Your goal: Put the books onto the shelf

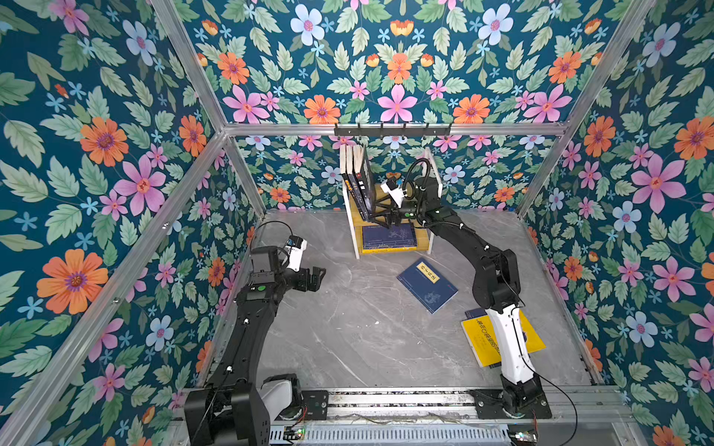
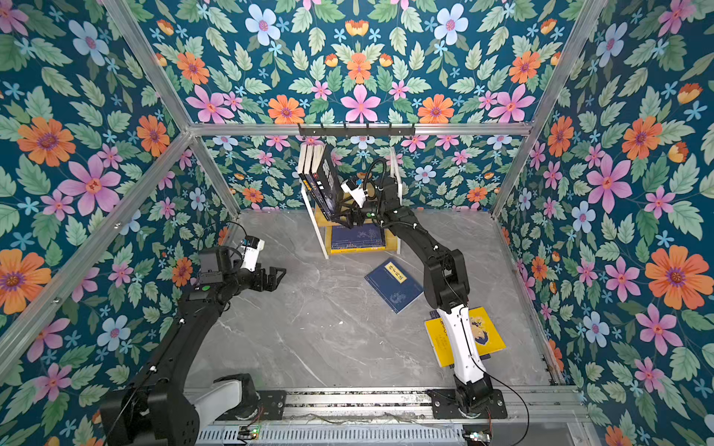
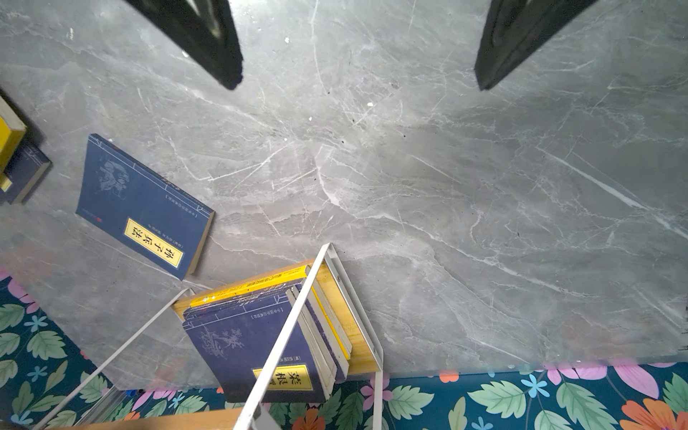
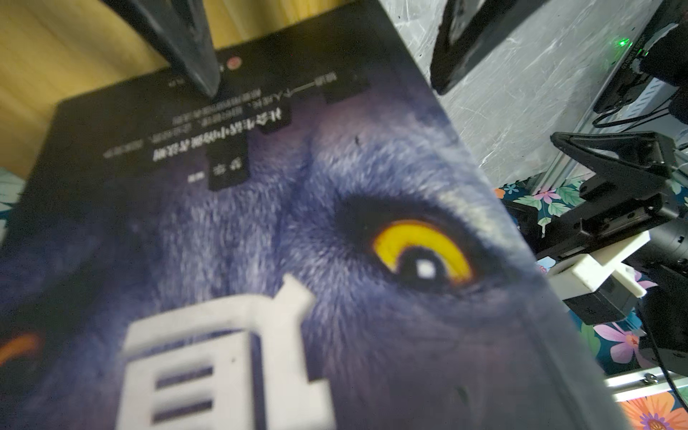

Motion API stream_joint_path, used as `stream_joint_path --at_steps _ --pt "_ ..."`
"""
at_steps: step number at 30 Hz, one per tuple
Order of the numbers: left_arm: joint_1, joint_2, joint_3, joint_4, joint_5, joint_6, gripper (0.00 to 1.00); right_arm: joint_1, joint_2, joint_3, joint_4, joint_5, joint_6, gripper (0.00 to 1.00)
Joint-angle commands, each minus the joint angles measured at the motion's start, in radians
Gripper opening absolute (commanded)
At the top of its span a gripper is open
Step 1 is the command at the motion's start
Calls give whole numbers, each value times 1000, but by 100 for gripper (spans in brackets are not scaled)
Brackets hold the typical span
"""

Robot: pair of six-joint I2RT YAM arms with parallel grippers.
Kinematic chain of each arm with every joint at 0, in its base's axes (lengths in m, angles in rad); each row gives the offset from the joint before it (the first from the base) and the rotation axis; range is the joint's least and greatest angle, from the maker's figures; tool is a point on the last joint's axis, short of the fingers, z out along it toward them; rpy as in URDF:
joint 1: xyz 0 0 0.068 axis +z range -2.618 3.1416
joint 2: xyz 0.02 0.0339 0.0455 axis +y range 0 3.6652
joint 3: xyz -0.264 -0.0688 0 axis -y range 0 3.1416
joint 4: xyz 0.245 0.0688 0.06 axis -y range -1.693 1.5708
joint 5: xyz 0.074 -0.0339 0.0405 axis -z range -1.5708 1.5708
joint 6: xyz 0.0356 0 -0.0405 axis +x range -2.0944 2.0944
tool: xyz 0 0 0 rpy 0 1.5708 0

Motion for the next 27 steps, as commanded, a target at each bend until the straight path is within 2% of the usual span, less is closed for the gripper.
stream_joint_path --at_steps 1,10,13,17,23,27 --pt "1 1 6 16 12 6 100 4 -34 -45 -29 18 3 90" --pt "1 10 -2 28 12 -11 100 4 -275 -297 29 144 -5 93" --pt "1 14 -7 42 28 -47 100 3 -385 -418 23 179 19 93" --pt "1 24 -17 55 63 -63 100 3 -533 -632 115 245 36 93" --pt "1 31 -6 50 68 -80 100 4 -756 -872 105 382 114 93" --pt "1 43 3 48 62 -98 100 3 -854 -1003 55 470 136 93"
